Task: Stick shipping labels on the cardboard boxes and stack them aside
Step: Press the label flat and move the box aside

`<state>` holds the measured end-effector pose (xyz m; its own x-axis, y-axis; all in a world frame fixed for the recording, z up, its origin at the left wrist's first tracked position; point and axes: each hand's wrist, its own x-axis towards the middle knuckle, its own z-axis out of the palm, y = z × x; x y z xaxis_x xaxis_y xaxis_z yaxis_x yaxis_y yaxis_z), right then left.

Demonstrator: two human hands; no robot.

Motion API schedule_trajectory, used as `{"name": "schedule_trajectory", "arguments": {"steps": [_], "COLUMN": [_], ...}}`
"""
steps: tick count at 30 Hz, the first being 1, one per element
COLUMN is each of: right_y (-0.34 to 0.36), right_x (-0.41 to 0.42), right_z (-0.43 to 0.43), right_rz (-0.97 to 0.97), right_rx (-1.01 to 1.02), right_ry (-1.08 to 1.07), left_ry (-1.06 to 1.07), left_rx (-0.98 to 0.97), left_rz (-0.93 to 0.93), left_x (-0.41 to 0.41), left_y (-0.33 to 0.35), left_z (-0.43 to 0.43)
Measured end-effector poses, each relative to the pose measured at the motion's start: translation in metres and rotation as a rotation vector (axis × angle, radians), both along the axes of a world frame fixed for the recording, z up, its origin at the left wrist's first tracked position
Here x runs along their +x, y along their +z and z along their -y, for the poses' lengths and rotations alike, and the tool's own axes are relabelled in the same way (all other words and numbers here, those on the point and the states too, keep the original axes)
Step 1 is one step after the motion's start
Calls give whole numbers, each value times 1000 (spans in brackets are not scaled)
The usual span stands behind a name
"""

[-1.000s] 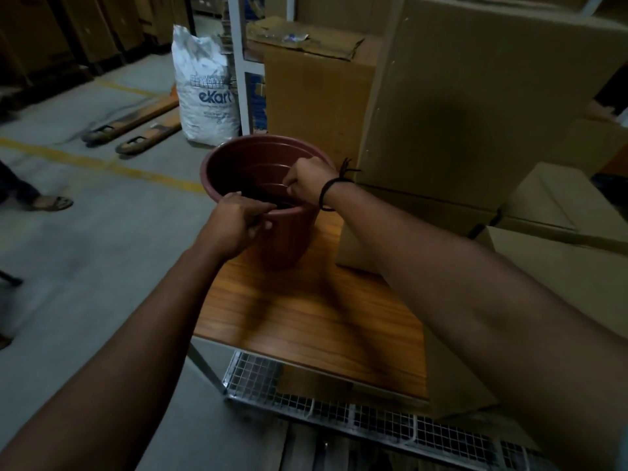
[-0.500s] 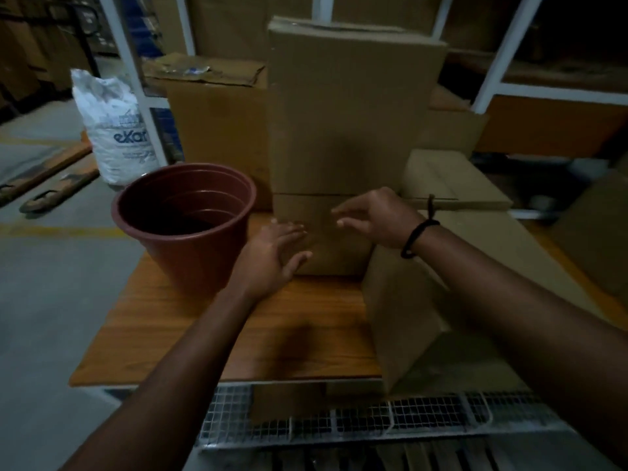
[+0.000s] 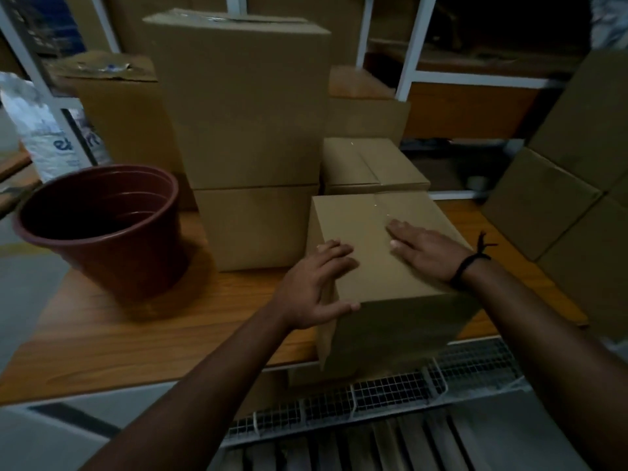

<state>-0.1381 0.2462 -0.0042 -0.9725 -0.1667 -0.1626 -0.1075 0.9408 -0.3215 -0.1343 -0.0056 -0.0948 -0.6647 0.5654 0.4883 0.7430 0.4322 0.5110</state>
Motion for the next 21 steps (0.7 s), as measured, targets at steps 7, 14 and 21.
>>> {"name": "schedule_trajectory", "arguments": {"steps": [7,14,21], "right_y": [-12,-11,-11], "right_x": [9,-6,-21], "right_z": [-30,-29,-50], "right_rz": [37,-7,-21], "right_rx": [180,246,219], "right_ry": [379,309,240], "left_ry": [37,80,86], "left_rx": [86,81,75], "left_rz": [-16,-20,3], "left_x": [7,8,9], "left_y": [-7,-10,-8], "left_z": [-7,-12,-15]}}
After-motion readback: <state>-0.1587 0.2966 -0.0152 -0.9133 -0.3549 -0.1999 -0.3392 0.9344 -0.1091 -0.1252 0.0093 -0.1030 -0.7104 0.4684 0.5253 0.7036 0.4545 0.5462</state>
